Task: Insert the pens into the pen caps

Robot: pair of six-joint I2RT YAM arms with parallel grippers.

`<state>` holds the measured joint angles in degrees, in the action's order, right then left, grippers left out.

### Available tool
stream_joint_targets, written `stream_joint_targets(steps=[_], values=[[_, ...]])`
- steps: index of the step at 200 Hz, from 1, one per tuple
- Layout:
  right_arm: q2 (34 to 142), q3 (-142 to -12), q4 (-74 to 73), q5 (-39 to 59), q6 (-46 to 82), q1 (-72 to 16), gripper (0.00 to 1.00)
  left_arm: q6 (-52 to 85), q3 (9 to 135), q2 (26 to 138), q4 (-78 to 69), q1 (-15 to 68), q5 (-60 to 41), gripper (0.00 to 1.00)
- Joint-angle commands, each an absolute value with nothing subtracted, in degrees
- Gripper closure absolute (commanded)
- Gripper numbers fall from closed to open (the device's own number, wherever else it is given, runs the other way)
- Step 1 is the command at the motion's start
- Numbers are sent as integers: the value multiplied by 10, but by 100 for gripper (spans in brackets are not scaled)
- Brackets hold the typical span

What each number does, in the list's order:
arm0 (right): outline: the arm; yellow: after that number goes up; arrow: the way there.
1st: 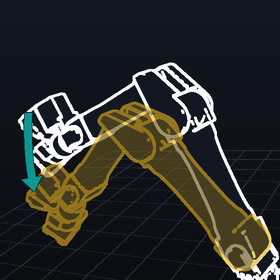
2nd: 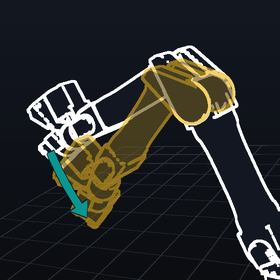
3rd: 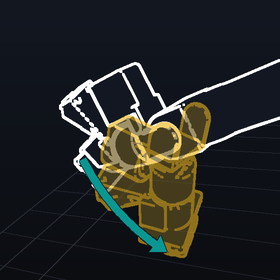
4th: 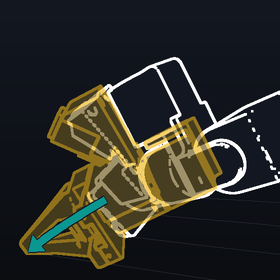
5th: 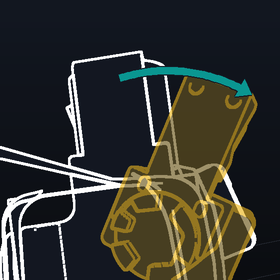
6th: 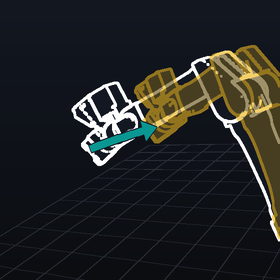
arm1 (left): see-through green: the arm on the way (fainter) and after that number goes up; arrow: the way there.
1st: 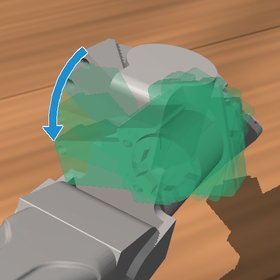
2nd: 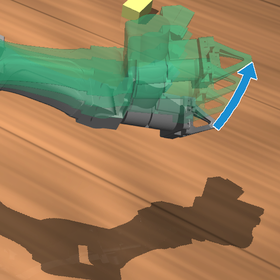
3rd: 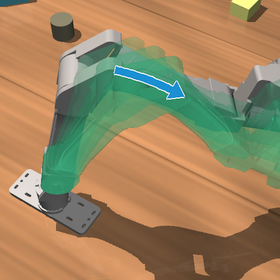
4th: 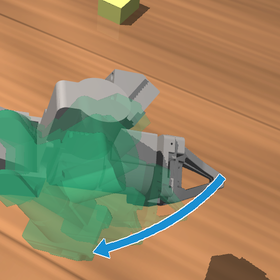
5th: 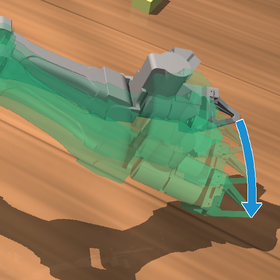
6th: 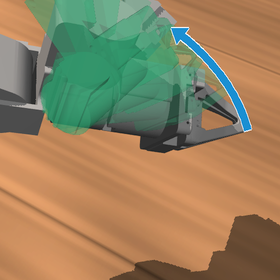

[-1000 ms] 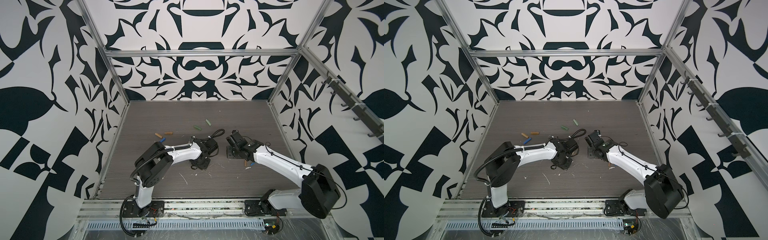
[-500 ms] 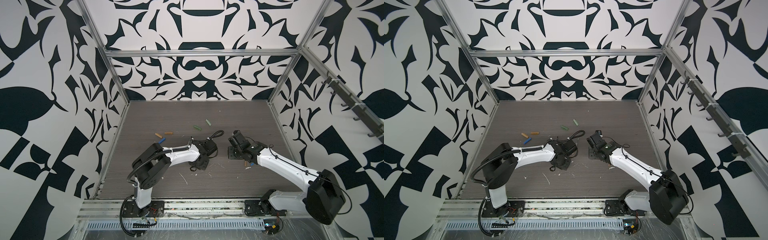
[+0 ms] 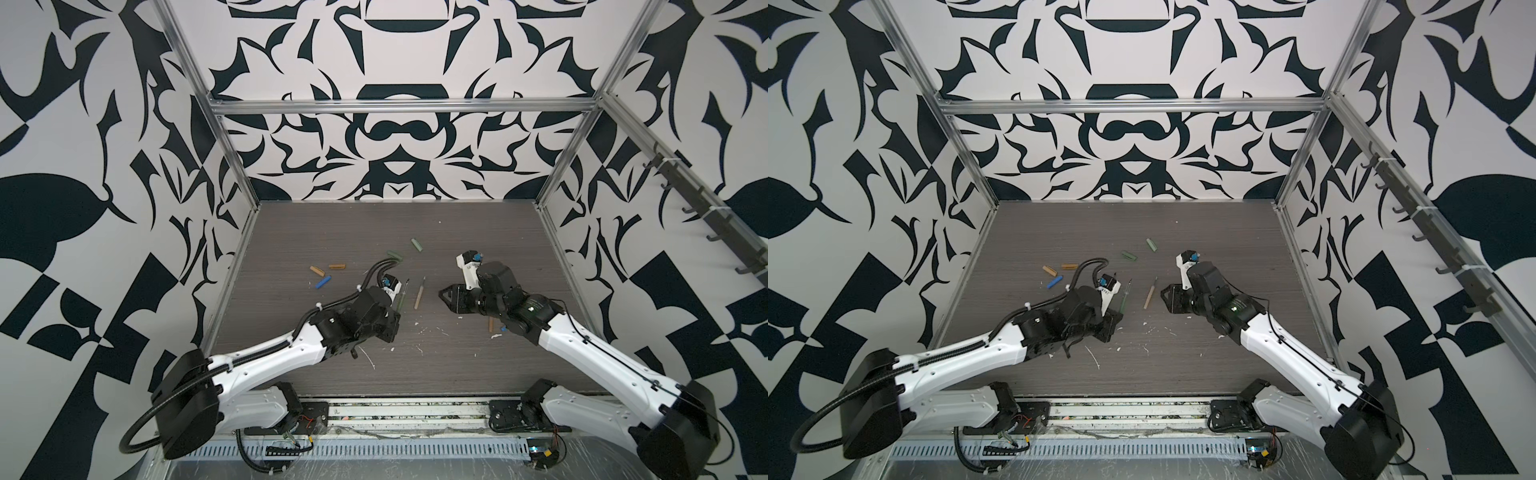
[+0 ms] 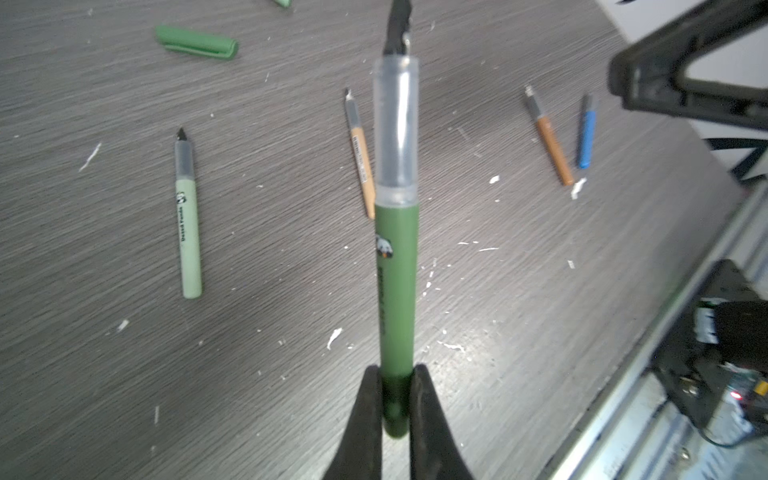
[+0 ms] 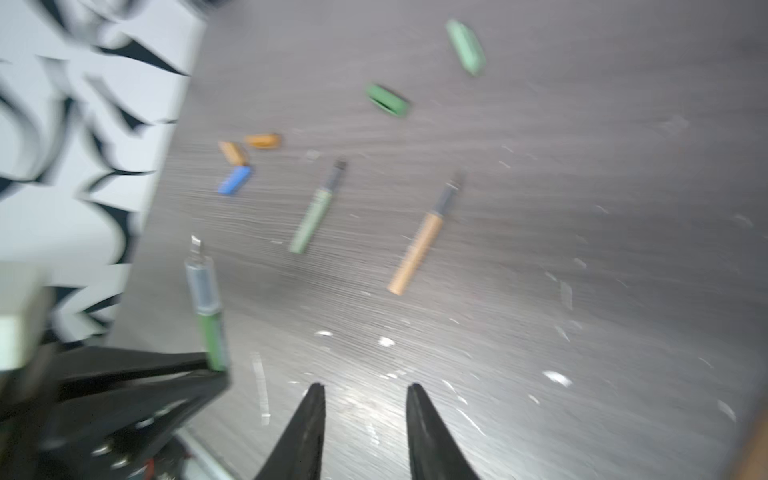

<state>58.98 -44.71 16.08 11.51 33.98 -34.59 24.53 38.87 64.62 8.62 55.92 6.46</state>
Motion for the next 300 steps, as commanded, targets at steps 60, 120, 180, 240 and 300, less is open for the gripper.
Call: stream_joint_targets(steps=[60, 120, 180, 240, 300], values=[[629, -479, -42, 251, 353, -409, 55, 245, 321, 556, -64, 547, -21, 100], [661, -490, -53, 234, 347, -431, 56, 242, 330, 562, -62, 546, -36, 100], [678, -499, -52, 222, 351, -432, 84, 240, 335, 566, -53, 546, -47, 100], [681, -491, -59, 231, 359, -437, 100, 249, 307, 552, -107, 539, -45, 44], [692, -492, -80, 243, 370, -446, 100, 264, 297, 568, -132, 519, -81, 59]])
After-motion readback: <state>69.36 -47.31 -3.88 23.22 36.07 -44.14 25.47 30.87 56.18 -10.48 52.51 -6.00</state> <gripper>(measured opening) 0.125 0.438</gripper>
